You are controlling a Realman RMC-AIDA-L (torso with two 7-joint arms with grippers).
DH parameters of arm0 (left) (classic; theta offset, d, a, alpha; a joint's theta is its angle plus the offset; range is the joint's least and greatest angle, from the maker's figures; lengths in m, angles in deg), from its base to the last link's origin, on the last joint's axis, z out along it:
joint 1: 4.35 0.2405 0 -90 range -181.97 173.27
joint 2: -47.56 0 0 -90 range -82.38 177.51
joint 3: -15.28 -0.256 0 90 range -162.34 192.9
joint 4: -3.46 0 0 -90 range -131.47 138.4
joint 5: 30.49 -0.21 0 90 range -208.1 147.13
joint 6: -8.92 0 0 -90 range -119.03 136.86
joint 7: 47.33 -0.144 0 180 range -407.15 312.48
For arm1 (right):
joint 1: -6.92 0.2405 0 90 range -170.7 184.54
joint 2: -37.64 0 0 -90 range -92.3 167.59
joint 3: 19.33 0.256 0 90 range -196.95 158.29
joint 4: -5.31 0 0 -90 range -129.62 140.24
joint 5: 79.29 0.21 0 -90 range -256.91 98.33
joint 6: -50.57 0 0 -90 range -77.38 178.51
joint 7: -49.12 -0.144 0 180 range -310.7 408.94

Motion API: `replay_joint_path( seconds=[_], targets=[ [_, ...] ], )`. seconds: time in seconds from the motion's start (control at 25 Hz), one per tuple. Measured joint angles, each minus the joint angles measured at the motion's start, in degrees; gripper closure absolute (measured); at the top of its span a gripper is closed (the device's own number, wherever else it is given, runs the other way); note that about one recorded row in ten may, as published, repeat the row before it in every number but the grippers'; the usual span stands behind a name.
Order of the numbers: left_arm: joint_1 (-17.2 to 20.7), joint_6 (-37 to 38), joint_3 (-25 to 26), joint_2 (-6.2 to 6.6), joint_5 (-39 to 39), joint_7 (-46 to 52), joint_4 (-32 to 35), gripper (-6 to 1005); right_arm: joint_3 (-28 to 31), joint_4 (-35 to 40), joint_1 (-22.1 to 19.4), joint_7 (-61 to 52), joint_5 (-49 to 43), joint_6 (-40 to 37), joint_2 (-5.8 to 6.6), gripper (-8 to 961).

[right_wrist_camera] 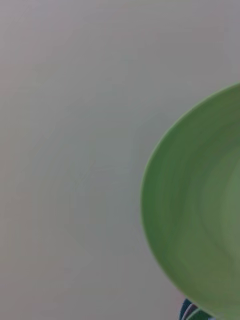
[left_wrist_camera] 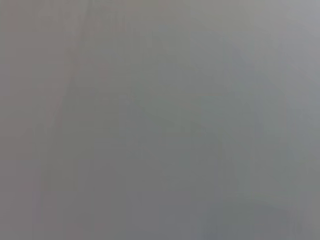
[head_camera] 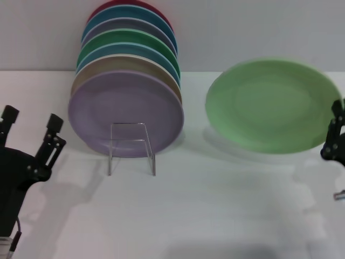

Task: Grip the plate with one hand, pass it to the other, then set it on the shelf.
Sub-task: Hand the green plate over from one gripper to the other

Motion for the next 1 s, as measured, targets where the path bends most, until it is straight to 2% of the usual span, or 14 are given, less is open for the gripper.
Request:
replay_joint_path(
  seconds=[0.48,0.84,1.0],
  targets=[
    [-0.5,-0.8,-8.2,0.04,0.0,-0.4,0.0,157,-14.2,-0.1,-4.5,1.4,8.5,-6.4,-0.21,934],
    [-1.0,-2.1,-11.9,-0.23,0.0,-0.9,-0.1,156,-30.0,-1.8,-3.4,10.7,24.6,-12.5,-0.13,935],
    [-1.1,-3.2,-13.2,-0.32,-0.1,-1.1,-0.1,156,-33.4,-2.6,-2.8,13.8,28.3,-14.2,-0.13,935]
  ],
)
